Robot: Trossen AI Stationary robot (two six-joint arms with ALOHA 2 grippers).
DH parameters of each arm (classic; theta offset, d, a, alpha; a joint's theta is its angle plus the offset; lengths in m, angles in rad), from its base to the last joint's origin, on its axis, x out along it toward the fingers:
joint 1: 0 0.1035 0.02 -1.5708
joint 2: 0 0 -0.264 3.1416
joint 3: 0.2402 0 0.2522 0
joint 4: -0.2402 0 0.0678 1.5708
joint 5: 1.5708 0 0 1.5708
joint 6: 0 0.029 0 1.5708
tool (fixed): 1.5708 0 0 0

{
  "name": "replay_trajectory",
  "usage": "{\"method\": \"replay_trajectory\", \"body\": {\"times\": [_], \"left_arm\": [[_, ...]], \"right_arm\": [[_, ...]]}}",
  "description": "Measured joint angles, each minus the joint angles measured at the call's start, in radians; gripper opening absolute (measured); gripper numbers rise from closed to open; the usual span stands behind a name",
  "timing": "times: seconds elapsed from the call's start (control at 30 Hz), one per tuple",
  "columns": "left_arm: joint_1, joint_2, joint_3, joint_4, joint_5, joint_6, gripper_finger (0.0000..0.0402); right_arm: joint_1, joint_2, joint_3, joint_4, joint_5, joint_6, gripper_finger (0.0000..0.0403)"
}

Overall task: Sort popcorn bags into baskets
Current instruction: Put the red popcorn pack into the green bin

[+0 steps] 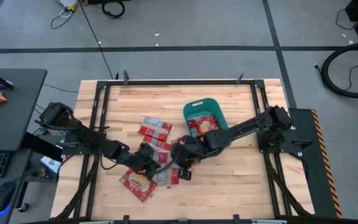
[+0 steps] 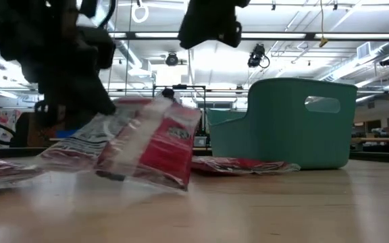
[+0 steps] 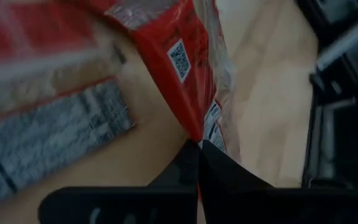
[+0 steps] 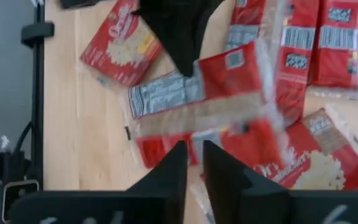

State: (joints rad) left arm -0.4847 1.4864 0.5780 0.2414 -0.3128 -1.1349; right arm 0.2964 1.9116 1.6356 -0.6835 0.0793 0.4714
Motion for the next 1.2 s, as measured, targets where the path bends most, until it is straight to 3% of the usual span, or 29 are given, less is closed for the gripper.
{"method": "replay_trajectory", "body": {"times": [0.3, 0.47, 0.8, 1.03, 1.2], "left_arm": [[-0.013, -0.062, 0.0, 0.022, -0.058, 0.279, 0.0001], [-0.013, -0.077, 0.0, 0.024, -0.073, 0.335, 0.0001], [-0.013, -0.077, 0.0, 0.045, -0.072, 0.442, 0.0001], [-0.013, -0.077, 0.015, 0.066, -0.109, 0.578, 0.0001], [-0.013, -0.076, 0.056, 0.065, -0.199, 0.699, 0.0004]], "right_arm": [[-0.053, -0.001, 0.0, 0.01, -0.056, -0.045, 0.0173], [-0.065, -0.001, 0.0, 0.009, -0.032, -0.09, 0.0203], [-0.068, -0.001, 0.0, 0.01, 0.038, -0.191, 0.0197], [-0.091, -0.001, -0.001, 0.009, -0.062, -0.203, 0.0189], [-0.102, -0.001, -0.001, 0.01, -0.111, -0.194, 0.0173]]}}
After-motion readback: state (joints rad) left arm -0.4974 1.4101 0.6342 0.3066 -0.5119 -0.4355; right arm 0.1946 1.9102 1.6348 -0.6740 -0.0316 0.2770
